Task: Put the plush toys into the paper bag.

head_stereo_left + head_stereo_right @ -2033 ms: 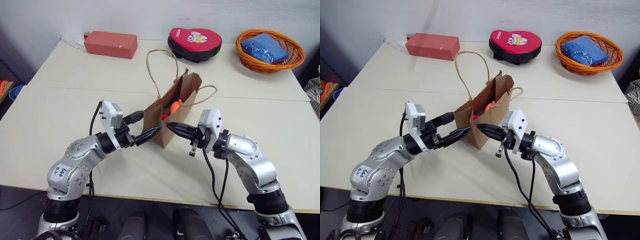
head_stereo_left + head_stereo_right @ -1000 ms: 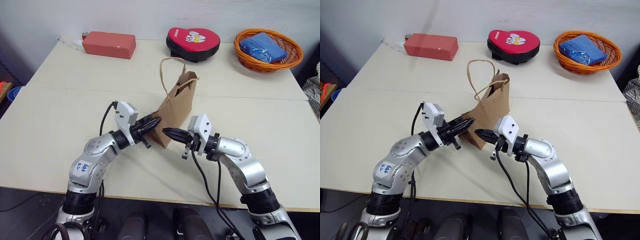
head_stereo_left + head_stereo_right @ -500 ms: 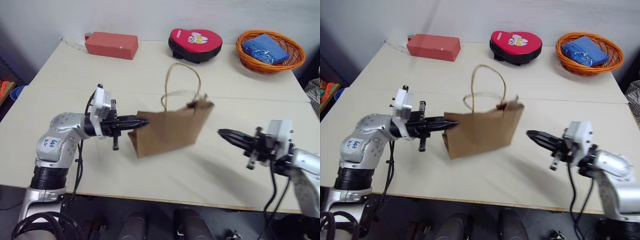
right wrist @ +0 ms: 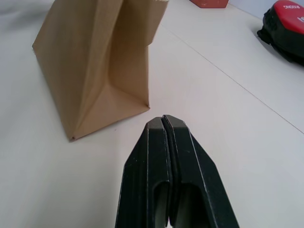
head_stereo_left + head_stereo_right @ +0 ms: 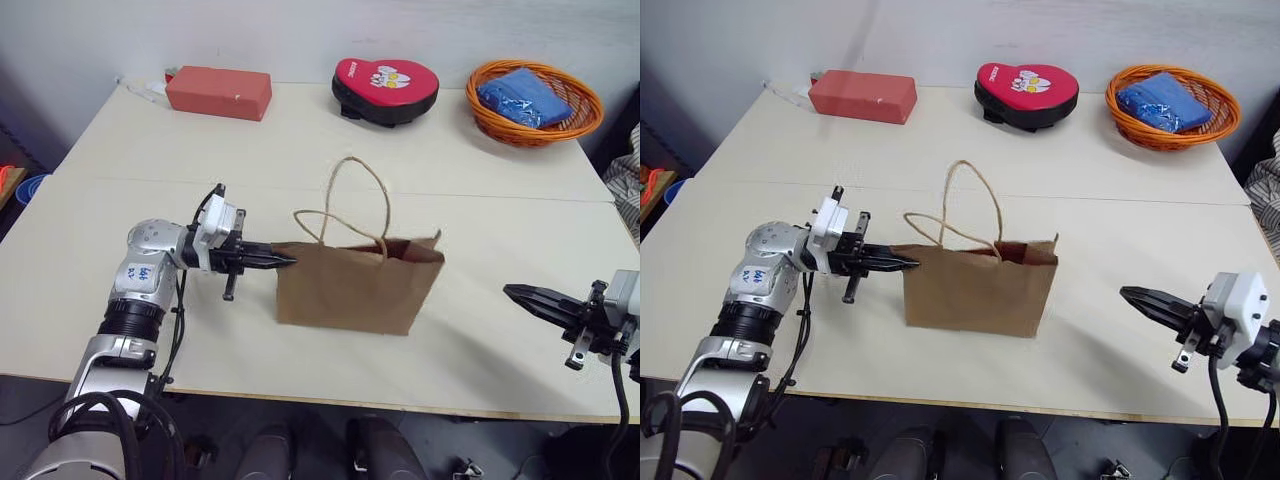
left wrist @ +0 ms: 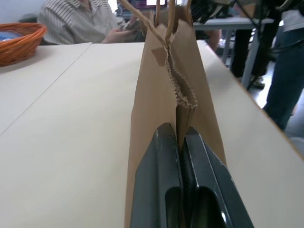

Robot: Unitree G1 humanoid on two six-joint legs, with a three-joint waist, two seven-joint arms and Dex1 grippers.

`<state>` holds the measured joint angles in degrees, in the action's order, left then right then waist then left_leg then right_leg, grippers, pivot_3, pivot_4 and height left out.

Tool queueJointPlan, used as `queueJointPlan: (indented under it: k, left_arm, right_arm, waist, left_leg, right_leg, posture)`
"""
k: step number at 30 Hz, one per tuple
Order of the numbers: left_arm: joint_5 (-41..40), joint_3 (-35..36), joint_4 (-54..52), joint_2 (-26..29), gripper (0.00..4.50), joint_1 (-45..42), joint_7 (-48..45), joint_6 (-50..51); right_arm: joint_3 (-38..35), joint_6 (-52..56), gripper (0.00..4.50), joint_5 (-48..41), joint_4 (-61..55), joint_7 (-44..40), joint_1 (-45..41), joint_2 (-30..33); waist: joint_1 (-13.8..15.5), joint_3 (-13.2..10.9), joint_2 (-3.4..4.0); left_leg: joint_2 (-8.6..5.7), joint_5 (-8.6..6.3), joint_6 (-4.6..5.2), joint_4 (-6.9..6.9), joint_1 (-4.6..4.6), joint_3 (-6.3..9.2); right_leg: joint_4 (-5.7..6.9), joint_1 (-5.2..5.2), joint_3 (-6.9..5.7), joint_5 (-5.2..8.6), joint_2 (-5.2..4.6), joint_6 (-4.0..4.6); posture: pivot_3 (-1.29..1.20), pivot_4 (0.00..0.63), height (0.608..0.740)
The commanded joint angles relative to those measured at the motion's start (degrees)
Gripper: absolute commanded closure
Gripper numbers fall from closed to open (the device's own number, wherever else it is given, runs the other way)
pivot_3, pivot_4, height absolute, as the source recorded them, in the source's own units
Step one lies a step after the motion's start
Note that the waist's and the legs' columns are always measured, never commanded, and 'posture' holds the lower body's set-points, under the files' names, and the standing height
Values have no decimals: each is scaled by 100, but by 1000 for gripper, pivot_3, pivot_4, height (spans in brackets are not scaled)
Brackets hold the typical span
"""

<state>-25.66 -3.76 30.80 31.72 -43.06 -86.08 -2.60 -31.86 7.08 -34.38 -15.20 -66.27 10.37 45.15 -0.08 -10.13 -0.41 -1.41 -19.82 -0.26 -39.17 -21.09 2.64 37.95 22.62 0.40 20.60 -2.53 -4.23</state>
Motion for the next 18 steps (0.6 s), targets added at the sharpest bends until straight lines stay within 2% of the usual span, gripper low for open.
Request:
queueJointPlan:
  k: [1, 4, 9, 14, 16, 18]
  left_arm:
    - [-8, 40, -72, 166, 4290, -98, -585, 79]
    - [-214, 98, -660, 320, 3632, 7, -496, 448]
    - [-295, 477, -1245, 670, 2079, 340, -39, 623]
    - [-69, 1004, -1482, 1292, 640, 966, 434, 613]
    - [212, 1178, -1683, 1646, 23, 1464, 798, 651]
    - [388, 1453, -1918, 1926, 0, 2102, 977, 394]
  right_arm:
    - [-69, -64, 4500, -100, -200, 47, -68, 36]
    - [78, -116, 4500, -60, -173, 35, -128, -16]
    - [320, -171, 4500, -48, -30, 13, -291, -65]
    - [433, 108, 4500, -228, 117, -48, -531, 57]
    - [473, 122, 4143, -219, 217, -243, -607, 174]
    - [534, -55, 3617, -90, 373, -527, -641, 300]
  waist:
    - [2, 0, 0]
    - [5, 0, 0]
    - [-5, 1, 1]
    - [-19, 1, 1]
    - [-17, 1, 2]
    - [-7, 0, 5]
  left_leg:
    - [0, 0, 0, 0, 0, 1]
    - [0, 0, 0, 0, -4, 6]
    - [1, 0, -1, 0, -2, 6]
    - [4, 0, -1, 1, -1, 6]
    - [3, 0, -1, 1, 0, 5]
    - [3, -1, 1, 7, 0, 6]
  right_leg:
    - [0, 0, 0, 0, 0, 0]
    - [1, 2, -2, 0, -1, 0]
    - [0, 1, 0, 0, -2, 0]
    - [-1, 4, 0, 0, -1, 0]
    - [-2, 3, 2, 0, -2, 0]
    - [-5, 3, 3, 0, -4, 0]
  posture:
    - [0, 150, 740]
    - [0, 150, 740]
    - [0, 150, 740]
    - [0, 150, 740]
    - [0, 150, 740]
    - [0, 150, 740]
